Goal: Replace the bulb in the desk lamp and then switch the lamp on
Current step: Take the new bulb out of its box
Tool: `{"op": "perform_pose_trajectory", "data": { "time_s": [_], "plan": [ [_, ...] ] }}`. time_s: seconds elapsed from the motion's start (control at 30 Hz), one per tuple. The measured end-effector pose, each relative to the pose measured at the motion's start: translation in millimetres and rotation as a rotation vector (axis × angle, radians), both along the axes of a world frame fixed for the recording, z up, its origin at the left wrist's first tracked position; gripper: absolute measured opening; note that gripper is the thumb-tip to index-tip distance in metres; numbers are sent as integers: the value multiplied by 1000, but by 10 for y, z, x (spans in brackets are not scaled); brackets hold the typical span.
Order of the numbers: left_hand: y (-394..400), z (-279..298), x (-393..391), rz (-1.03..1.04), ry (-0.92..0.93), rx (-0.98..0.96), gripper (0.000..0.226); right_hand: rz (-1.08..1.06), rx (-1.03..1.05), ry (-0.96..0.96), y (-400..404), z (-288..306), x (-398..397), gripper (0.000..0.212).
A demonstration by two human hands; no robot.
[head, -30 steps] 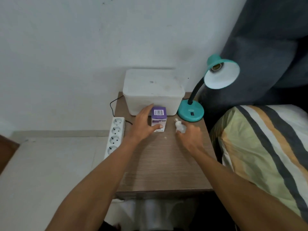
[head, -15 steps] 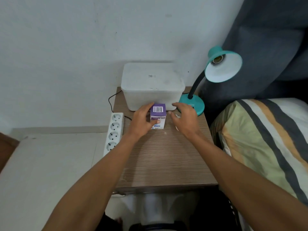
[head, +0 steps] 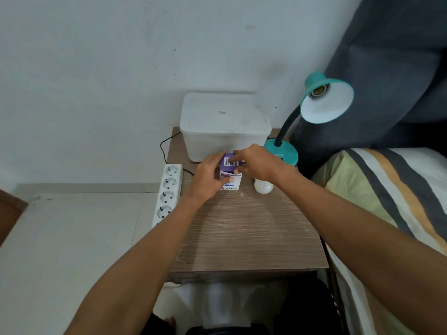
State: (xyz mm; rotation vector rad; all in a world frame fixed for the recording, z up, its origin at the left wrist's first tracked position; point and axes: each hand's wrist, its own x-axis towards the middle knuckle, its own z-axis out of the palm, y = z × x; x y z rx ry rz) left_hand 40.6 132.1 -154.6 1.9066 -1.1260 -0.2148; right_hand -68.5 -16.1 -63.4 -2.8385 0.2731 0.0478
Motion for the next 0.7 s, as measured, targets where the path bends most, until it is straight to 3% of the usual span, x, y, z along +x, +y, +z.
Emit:
{"op": "perform_pose_trajectory", "data": {
  "time_s": [0.2, 0.33, 0.57, 0.7],
  "plan": [
    [-22, -50, -28, 23, 29, -18, 83, 55, -20, -77, -18, -55, -39, 29],
    [-20, -67, -20, 18, 36, -26, 84, -7, 80, -181, -46, -56, -69, 31],
    [30, -11, -41, -20, 31, -3, 103, -488, 584, -382, -13, -82, 52, 29],
    [57, -21, -32, -77, -22, -2, 98, -728, 489, -539, 40, -125, 128, 30]
  ]
}}
